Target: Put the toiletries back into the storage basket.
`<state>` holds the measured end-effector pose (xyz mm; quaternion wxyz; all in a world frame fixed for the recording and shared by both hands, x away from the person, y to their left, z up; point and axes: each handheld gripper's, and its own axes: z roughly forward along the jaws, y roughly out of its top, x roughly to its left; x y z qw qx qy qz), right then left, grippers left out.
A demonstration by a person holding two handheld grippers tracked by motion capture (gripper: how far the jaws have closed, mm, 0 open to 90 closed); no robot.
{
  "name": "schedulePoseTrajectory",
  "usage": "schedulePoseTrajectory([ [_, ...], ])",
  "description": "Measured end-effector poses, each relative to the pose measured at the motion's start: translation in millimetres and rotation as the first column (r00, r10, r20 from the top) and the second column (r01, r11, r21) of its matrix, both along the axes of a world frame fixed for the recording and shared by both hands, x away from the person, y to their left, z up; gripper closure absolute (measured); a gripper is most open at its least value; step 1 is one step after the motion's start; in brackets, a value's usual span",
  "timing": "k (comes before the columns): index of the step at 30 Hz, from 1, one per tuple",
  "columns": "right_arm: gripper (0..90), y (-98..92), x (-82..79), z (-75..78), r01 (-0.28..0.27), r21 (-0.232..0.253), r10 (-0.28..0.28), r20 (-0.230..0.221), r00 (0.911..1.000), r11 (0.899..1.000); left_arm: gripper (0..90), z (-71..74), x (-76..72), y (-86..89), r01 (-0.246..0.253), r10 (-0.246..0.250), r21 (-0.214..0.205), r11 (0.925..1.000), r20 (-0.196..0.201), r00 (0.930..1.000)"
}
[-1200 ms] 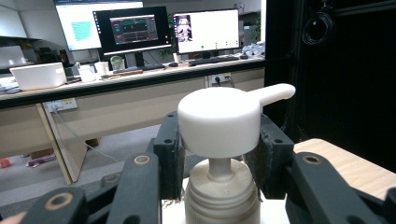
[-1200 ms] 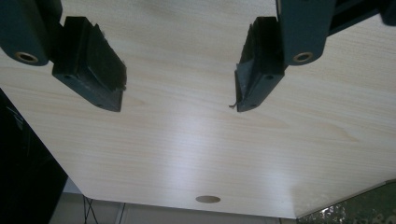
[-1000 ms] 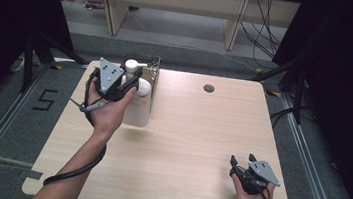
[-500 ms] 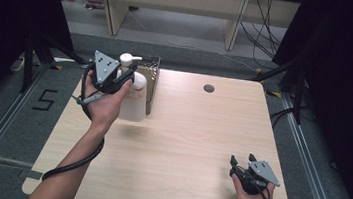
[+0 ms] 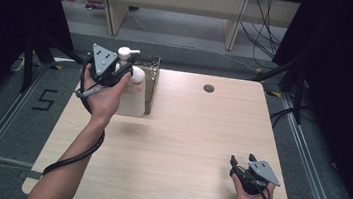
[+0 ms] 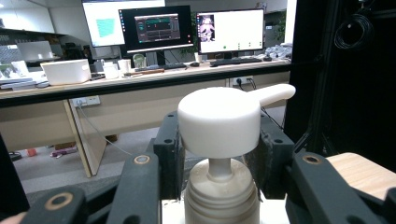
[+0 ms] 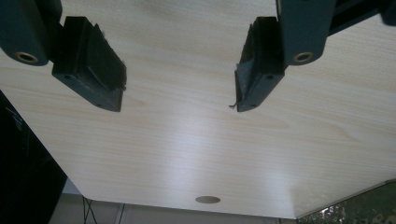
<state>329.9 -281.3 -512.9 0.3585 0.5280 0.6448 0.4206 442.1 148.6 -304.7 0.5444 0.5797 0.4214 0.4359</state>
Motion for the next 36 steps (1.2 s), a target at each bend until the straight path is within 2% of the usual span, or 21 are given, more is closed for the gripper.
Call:
schedulePoseTrajectory([
  [6,34.2,-0.7,1.1,-0.7,-0.013,0.009,0.013,0.008,0.9999,1.000,59.2,4.9,3.4,0.9,-0.005,0.005,-0.009,0.9999,0.005,1.0000],
  [7,34.2,2.0,-0.2,-0.7,0.011,0.031,-0.011,0.001,0.9999,0.999,59.2,5.4,4.0,1.2,-0.006,0.006,-0.008,0.9999,0.005,1.0000],
  [8,34.2,2.4,-0.3,-0.8,0.014,0.032,-0.014,0.000,0.9999,0.999,59.2,5.8,4.5,1.2,-0.007,0.007,-0.011,0.9999,0.005,1.0000],
  [9,34.2,0.0,0.4,-0.3,0.001,0.002,-0.001,0.009,1.0000,1.000,59.2,5.9,3.7,0.9,-0.023,0.023,-0.021,0.9995,-0.007,0.9997],
  [10,34.2,2.4,-1.9,0.4,0.019,0.030,-0.019,-0.019,0.9996,0.999,59.2,6.4,4.2,1.1,-0.025,0.025,-0.022,0.9994,-0.010,0.9996],
  [11,34.2,2.3,-1.8,0.3,0.018,0.027,-0.018,-0.017,0.9997,0.999,59.2,6.7,5.1,1.4,-0.025,0.024,-0.023,0.9994,-0.008,0.9997],
  [12,34.2,0.0,0.3,-0.3,0.000,0.003,0.000,0.005,1.0000,1.000,59.2,7.1,5.9,1.8,-0.024,0.024,-0.022,0.9995,-0.010,0.9997],
  [15,34.2,2.3,-0.3,-0.8,0.014,0.031,-0.014,0.001,0.9999,0.999,59.2,8.2,8.0,2.3,-0.028,0.028,-0.026,0.9993,-0.011,0.9996],
  [19,34.2,2.3,-1.8,0.4,0.019,0.028,-0.018,-0.018,0.9997,0.999,59.2,9.5,11.5,3.2,-0.034,0.034,-0.024,0.9991,-0.009,0.9994],
  [21,34.2,2.3,-1.8,0.3,0.019,0.027,-0.018,-0.017,0.9997,0.999,59.2,10.3,13.0,3.5,-0.037,0.037,-0.025,0.9990,-0.009,0.9993],
  [22,34.2,0.1,0.2,-0.3,0.002,0.004,-0.002,0.004,1.0000,1.000,59.2,10.7,13.9,3.5,-0.037,0.036,-0.027,0.9990,-0.006,0.9993],
  [26,34.2,-0.1,0.0,0.0,0.000,0.000,0.000,0.000,1.0000,1.000,59.2,12.8,17.7,4.3,-0.035,0.035,-0.032,0.9989,-0.003,0.9994],
  [29,34.2,-0.1,0.3,-0.3,0.001,0.003,-0.001,0.005,1.0000,1.000,59.2,14.0,20.5,4.6,-0.038,0.038,-0.034,0.9987,-0.001,0.9993],
  [30,34.2,2.5,-1.3,-0.2,0.022,0.029,-0.022,-0.009,0.9997,0.999,59.2,14.4,21.5,4.9,-0.038,0.038,-0.029,0.9989,0.000,0.9993],
  [31,34.2,2.3,-0.4,-0.7,0.015,0.032,-0.015,0.000,0.9999,0.999,59.2,14.6,22.6,4.7,-0.039,0.039,-0.032,0.9987,0.000,0.9992],
  [32,34.2,2.2,-1.3,0.1,0.020,0.027,-0.020,-0.013,0.9997,0.999,59.2,14.9,23.8,4.7,-0.040,0.040,-0.032,0.9987,-0.003,0.9992],
  [33,34.2,1.5,-0.2,-0.6,0.011,0.022,-0.011,0.003,0.9999,1.000,59.2,14.9,25.0,4.8,-0.040,0.040,-0.032,0.9987,-0.002,0.9992],
  [34,34.2,2.1,-1.0,-0.1,0.018,0.024,-0.017,-0.009,0.9998,1.000,59.2,14.9,26.1,4.5,-0.042,0.042,-0.034,0.9985,-0.004,0.9991],
  [35,34.1,-0.2,0.4,-0.4,-0.001,0.004,0.000,0.007,1.0000,1.000,59.2,15.0,26.8,4.3,-0.042,0.042,-0.033,0.9986,-0.006,0.9991],
  [36,34.2,-0.2,0.3,-0.4,0.000,0.004,0.000,0.007,1.0000,1.000,59.2,15.1,27.8,4.3,-0.040,0.040,-0.028,0.9988,-0.005,0.9992],
])
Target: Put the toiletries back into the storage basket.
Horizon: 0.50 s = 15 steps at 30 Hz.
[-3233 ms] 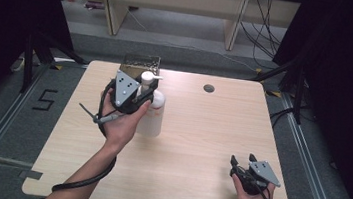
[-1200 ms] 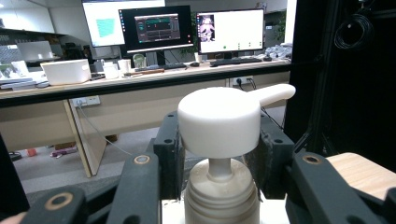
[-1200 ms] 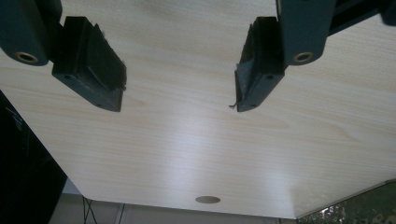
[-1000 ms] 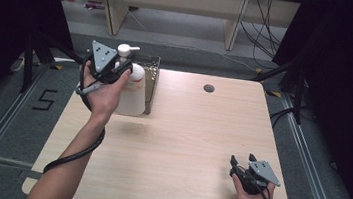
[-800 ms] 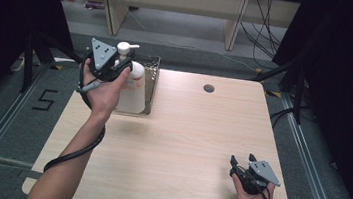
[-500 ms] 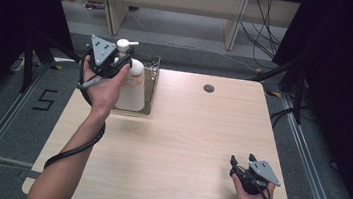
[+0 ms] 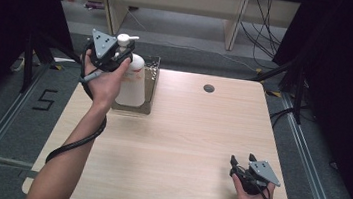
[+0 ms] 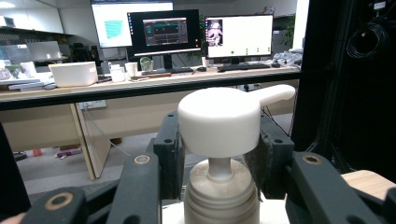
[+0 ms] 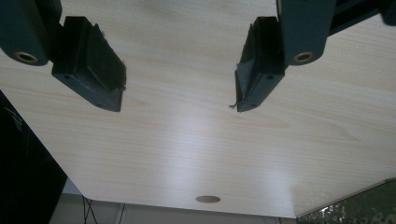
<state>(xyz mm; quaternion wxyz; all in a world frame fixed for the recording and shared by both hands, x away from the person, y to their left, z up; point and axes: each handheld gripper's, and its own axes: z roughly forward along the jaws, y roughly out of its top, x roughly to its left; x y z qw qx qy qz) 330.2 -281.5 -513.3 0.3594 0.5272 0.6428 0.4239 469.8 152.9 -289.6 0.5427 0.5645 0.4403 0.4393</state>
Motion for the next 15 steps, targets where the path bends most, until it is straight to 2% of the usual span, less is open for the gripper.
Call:
schedulePoseTrajectory([
  [1,34.1,-0.1,-0.3,0.3,0.001,0.001,-0.001,-0.004,1.0000,1.000,59.2,0.2,1.8,0.2,0.005,-0.005,0.008,1.0000,0.008,1.0000],
  [9,34.1,-0.3,-0.4,0.4,0.002,0.002,-0.002,-0.005,1.0000,1.000,59.2,0.0,12.0,-0.6,0.005,-0.005,0.010,0.9999,0.001,1.0000],
  [10,34.1,1.0,-1.1,0.2,0.015,0.018,-0.015,-0.007,0.9999,1.000,59.2,-0.1,13.7,-0.7,0.004,-0.004,0.008,1.0000,0.003,1.0000],
  [13,34.1,0.9,-1.2,0.3,0.013,0.015,-0.013,-0.011,0.9999,1.000,59.2,-0.3,19.1,-0.1,0.005,-0.005,0.006,1.0000,-0.002,1.0000],
  [15,34.0,0.0,-1.1,1.1,0.007,-0.006,-0.007,-0.017,0.9998,1.000,59.2,-0.5,23.1,0.3,0.006,-0.006,0.007,1.0000,-0.004,1.0000],
])
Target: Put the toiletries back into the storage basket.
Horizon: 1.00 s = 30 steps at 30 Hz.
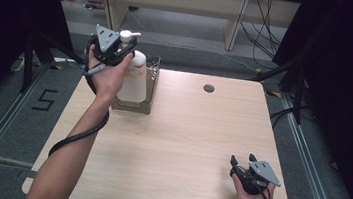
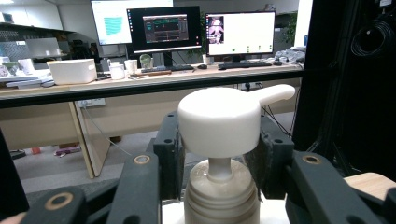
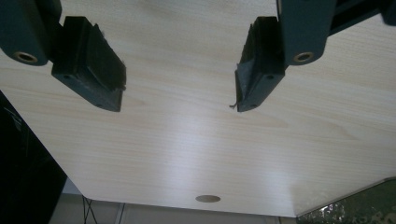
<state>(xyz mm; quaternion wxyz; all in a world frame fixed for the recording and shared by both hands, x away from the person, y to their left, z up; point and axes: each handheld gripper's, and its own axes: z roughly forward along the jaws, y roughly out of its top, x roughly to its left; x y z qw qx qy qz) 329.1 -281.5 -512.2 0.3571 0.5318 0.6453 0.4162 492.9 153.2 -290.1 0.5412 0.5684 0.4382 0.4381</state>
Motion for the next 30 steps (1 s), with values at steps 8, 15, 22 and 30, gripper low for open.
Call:
schedulePoseTrajectory([
  [8,34.0,0.3,0.3,-0.8,0.002,0.019,-0.003,0.010,0.9999,1.000,59.2,-2.5,10.2,-0.3,-0.016,0.016,-0.005,0.9999,-0.017,0.9997],
  [15,34.0,1.3,-0.2,-0.8,0.011,0.026,-0.011,0.001,0.9999,1.000,59.2,-4.3,21.3,0.2,-0.024,0.023,-0.014,0.9996,-0.028,0.9994],
  [22,34.0,0.0,0.3,-0.6,-0.002,0.014,0.002,0.005,1.0000,1.000,59.2,-6.4,32.4,1.1,-0.032,0.032,-0.007,0.9995,-0.040,0.9987],
  [30,34.0,0.1,0.9,-1.1,-0.002,0.017,0.002,0.012,0.9999,1.000,59.2,-10.9,44.1,0.9,-0.026,0.025,-0.011,0.9996,-0.054,0.9982],
])
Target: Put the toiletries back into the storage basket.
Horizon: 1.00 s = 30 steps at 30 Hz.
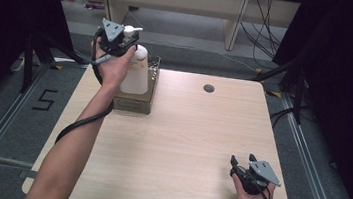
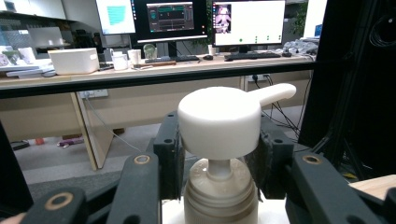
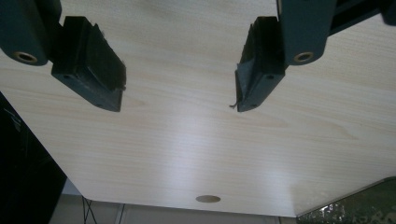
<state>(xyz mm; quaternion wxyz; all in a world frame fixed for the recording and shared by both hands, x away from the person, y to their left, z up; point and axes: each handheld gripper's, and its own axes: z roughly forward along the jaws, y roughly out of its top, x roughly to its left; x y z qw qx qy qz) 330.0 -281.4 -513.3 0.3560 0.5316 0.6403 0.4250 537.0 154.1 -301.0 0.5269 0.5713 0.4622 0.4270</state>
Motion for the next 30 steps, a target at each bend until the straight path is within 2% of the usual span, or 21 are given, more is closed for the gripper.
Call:
schedulePoseTrajectory([
  [3,34.0,1.4,-1.3,0.7,0.010,0.012,-0.010,-0.022,0.9997,1.000,59.2,-2.7,5.3,0.2,0.000,0.000,0.000,1.0000,-0.007,1.0000],
  [8,34.0,1.6,-0.8,0.1,0.012,0.017,-0.012,-0.012,0.9999,1.000,59.2,-7.1,12.7,-1.5,-0.003,0.003,0.008,1.0000,-0.015,0.9999],
  [9,34.0,-1.1,0.2,0.4,-0.004,-0.013,0.004,-0.002,1.0000,1.000,59.2,-7.8,14.3,-1.7,-0.003,0.003,0.007,1.0000,-0.017,0.9999],
  [10,34.0,-0.2,-0.5,0.8,-0.001,-0.002,0.001,-0.019,0.9998,1.000,59.2,-8.5,15.9,-1.7,-0.005,0.005,0.007,1.0000,-0.018,0.9998],
  [15,34.0,-0.2,0.3,0.0,0.006,-0.008,-0.006,-0.014,0.9999,1.000,59.2,-12.5,23.7,-2.8,0.004,-0.004,0.015,0.9999,-0.025,0.9997],
  [16,34.0,-1.2,0.2,0.5,-0.001,-0.022,0.001,-0.010,0.9999,1.000,59.2,-13.1,24.8,-3.0,0.004,-0.004,0.015,0.9999,-0.026,0.9997],
  [17,34.0,-0.2,-0.5,0.8,-0.004,-0.001,0.004,-0.018,0.9998,1.000,59.2,-14.1,26.3,-3.2,0.003,-0.003,0.013,0.9999,-0.026,0.9997],
  [26,34.0,0.1,0.1,0.1,0.009,-0.009,-0.009,-0.014,0.9999,1.000,59.2,-22.7,37.6,-2.9,0.000,0.000,0.021,0.9998,-0.034,0.9994],
  [27,34.0,1.1,-1.7,1.2,0.011,0.007,-0.011,-0.031,0.9995,1.000,59.2,-23.9,38.9,-2.7,0.000,0.001,0.018,0.9998,-0.038,0.9993],
  [29,34.0,2.2,-0.5,-0.2,0.011,0.021,-0.011,-0.008,0.9999,1.000,59.2,-26.4,41.3,-1.9,-0.003,0.003,0.017,0.9999,-0.045,0.9990],
  [30,34.0,0.3,0.1,0.0,0.001,-0.003,-0.001,0.000,1.0000,1.000,59.2,-27.6,42.6,-1.5,-0.004,0.005,0.017,0.9999,-0.047,0.9989],
])
